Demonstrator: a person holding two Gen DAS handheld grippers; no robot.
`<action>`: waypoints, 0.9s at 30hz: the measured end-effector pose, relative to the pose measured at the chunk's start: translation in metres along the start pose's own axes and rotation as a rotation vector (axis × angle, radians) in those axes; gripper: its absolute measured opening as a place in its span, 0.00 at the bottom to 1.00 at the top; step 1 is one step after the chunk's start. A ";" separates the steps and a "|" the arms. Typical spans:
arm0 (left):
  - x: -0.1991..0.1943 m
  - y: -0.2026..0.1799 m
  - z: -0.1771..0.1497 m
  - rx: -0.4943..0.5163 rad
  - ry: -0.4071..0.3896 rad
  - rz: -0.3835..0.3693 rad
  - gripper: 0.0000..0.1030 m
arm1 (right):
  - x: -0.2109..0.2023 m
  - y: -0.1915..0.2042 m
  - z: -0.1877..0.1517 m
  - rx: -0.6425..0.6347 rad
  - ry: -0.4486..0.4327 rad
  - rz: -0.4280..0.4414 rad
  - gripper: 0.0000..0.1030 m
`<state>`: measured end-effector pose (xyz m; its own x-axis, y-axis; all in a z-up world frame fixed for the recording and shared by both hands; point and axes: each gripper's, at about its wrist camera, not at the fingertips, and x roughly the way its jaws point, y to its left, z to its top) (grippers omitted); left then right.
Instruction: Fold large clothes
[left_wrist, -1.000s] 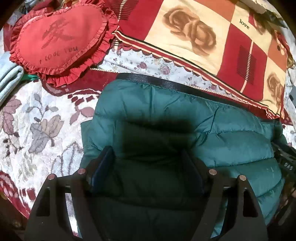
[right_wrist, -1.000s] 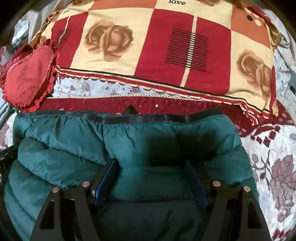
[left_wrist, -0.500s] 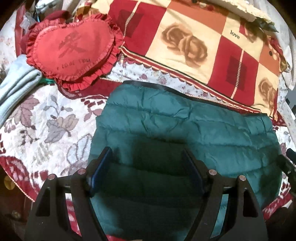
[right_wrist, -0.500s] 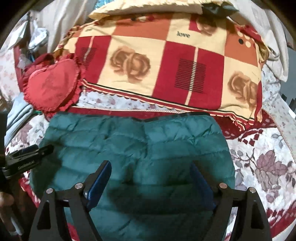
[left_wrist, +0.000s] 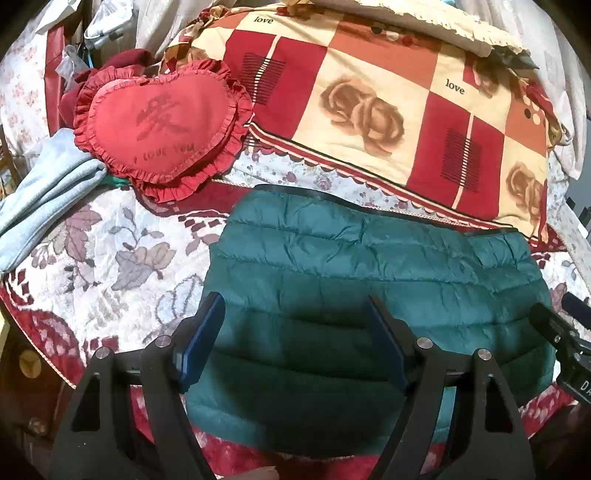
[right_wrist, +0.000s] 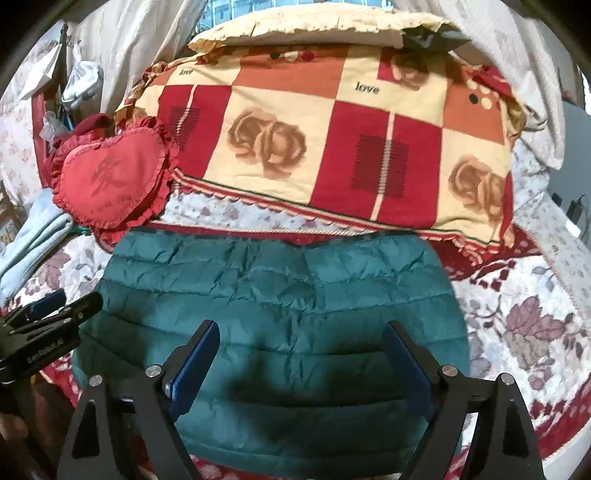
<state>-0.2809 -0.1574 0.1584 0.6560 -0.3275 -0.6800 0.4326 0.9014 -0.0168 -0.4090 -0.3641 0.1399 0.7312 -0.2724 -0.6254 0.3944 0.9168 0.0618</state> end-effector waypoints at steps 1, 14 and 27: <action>0.000 -0.001 -0.001 0.000 0.001 0.001 0.75 | 0.001 -0.001 -0.001 0.007 0.004 0.002 0.85; -0.006 -0.005 -0.006 0.013 -0.012 0.002 0.75 | 0.000 0.005 -0.008 0.007 0.012 -0.001 0.85; -0.011 -0.010 -0.008 0.021 -0.018 -0.010 0.75 | -0.006 0.008 -0.008 0.013 0.004 -0.004 0.85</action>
<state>-0.2976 -0.1603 0.1606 0.6627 -0.3418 -0.6663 0.4518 0.8921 -0.0082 -0.4142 -0.3530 0.1378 0.7274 -0.2745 -0.6289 0.4045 0.9118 0.0699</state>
